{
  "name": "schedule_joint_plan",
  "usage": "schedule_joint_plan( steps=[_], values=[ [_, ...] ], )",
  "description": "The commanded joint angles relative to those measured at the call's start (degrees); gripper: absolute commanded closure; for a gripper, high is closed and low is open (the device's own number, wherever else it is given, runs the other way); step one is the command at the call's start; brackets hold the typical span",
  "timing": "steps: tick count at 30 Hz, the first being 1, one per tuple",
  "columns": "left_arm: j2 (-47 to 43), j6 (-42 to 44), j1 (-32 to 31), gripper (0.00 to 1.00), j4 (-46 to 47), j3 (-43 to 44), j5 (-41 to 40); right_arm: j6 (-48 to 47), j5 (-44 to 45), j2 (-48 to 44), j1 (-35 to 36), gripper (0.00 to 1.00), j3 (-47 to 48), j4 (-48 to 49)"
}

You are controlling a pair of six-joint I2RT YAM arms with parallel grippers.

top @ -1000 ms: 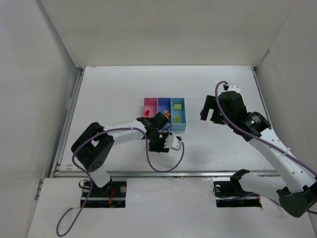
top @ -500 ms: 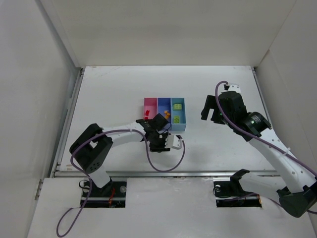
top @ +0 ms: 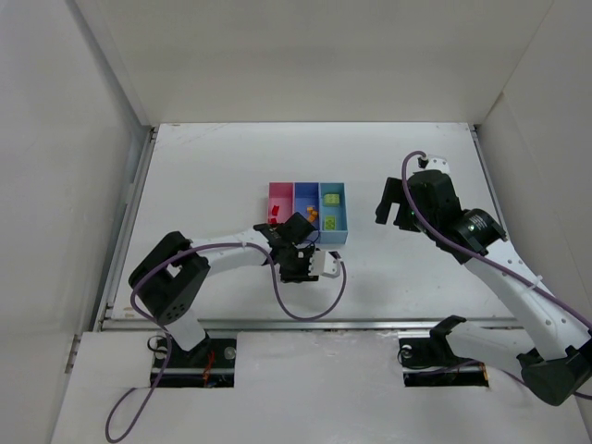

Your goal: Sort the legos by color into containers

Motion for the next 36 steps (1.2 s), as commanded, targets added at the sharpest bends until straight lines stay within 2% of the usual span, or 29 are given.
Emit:
schedule_joint_plan(
  steps=[1,10,17,18,20,25,36],
  values=[
    [2.33,0.76,0.13,0.67,-2.92,-3.51,-5.18,-0.73,1.19,-1.28,0.15,0.00,1.26,1.11],
    [1.01,1.90,0.13,0.66,-5.38,-4.66,-5.18,-0.73,1.19,-1.28,0.15,0.00,1.26,1.11],
    [1.01,1.90,0.13,0.82,-5.91,-5.18,-4.12,-0.73,1.19,-1.28,0.15,0.00,1.26,1.11],
    [1.01,1.90,0.13,0.90,-5.91,-5.18,-4.12,-0.73,1.19,-1.28,0.15,0.00,1.26,1.11],
    [1.54,1.90,0.13,1.00,-5.91,-4.57,-4.12,-0.73,1.19,-1.28,0.15,0.00,1.26,1.11],
    [2.07,-0.46,0.13,1.00,-5.91,-2.47,-3.07,-0.73,1.19,-0.75,0.15,0.00,1.26,1.11],
    [-7.50,-6.70,0.66,1.00,-16.89,11.76,0.54,-0.73,1.19,-0.75,0.15,0.00,1.26,1.11]
  ],
)
